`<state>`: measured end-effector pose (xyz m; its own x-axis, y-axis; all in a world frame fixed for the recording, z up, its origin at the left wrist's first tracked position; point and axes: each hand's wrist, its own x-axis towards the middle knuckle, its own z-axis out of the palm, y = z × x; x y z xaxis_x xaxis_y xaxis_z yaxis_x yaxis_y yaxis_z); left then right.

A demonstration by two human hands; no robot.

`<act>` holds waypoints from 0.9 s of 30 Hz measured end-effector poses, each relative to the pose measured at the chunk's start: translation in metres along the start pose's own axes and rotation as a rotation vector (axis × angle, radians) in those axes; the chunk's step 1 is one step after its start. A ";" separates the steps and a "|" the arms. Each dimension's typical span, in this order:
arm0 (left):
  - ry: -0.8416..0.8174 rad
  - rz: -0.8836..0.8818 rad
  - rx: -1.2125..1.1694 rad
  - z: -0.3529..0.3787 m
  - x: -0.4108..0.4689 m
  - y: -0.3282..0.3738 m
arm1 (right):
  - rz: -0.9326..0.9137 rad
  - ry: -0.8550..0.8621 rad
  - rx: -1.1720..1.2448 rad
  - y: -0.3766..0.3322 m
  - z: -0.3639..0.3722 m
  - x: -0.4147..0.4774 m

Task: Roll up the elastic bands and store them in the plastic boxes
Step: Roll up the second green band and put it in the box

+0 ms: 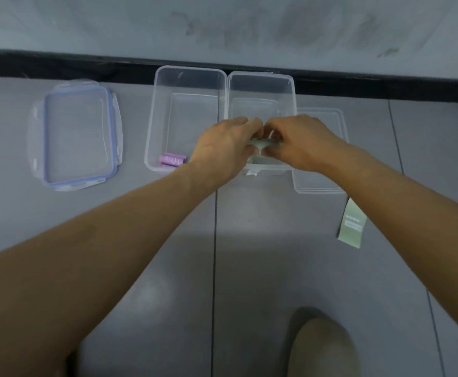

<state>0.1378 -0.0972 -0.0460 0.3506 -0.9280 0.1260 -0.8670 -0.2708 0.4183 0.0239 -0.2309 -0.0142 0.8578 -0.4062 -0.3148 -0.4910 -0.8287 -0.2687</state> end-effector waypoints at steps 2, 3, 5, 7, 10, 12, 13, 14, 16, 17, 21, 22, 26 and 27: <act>-0.016 -0.017 0.009 0.004 0.014 -0.002 | -0.021 0.008 -0.040 0.005 0.001 0.010; -0.032 -0.026 0.032 0.006 0.020 -0.003 | -0.028 0.009 -0.049 0.009 0.002 0.014; -0.062 -0.036 0.105 0.011 0.030 -0.005 | -0.023 0.019 -0.073 0.016 0.006 0.019; -0.120 -0.038 0.189 0.015 0.038 -0.007 | -0.006 0.026 -0.122 0.024 0.009 0.019; -0.311 -0.057 0.321 0.020 0.044 -0.012 | -0.007 -0.019 -0.205 0.034 0.015 0.020; -0.438 -0.072 0.358 0.023 0.044 -0.012 | -0.015 -0.075 -0.249 0.034 0.018 0.022; -0.476 -0.067 0.369 0.025 0.044 -0.011 | -0.020 -0.101 -0.279 0.034 0.020 0.023; -0.500 -0.060 0.374 0.026 0.043 -0.009 | -0.022 -0.120 -0.304 0.032 0.021 0.023; -0.517 -0.056 0.346 0.028 0.041 -0.008 | -0.021 -0.140 -0.316 0.030 0.024 0.023; -0.507 -0.057 0.327 0.029 0.040 -0.009 | -0.019 -0.144 -0.306 0.030 0.025 0.024; -0.481 -0.060 0.269 0.030 0.036 -0.013 | -0.021 -0.157 -0.269 0.029 0.031 0.027; -0.494 -0.065 0.248 0.030 0.036 -0.013 | -0.016 -0.164 -0.263 0.029 0.032 0.027; -0.635 -0.042 0.258 0.024 0.030 -0.008 | -0.032 -0.180 -0.239 0.031 0.033 0.026; -0.687 -0.042 0.276 0.023 0.027 -0.006 | -0.037 -0.197 -0.238 0.031 0.032 0.025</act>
<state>0.1448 -0.1264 -0.0656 0.1629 -0.8419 -0.5145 -0.9470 -0.2797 0.1578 0.0249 -0.2547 -0.0596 0.8171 -0.3114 -0.4851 -0.3909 -0.9178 -0.0693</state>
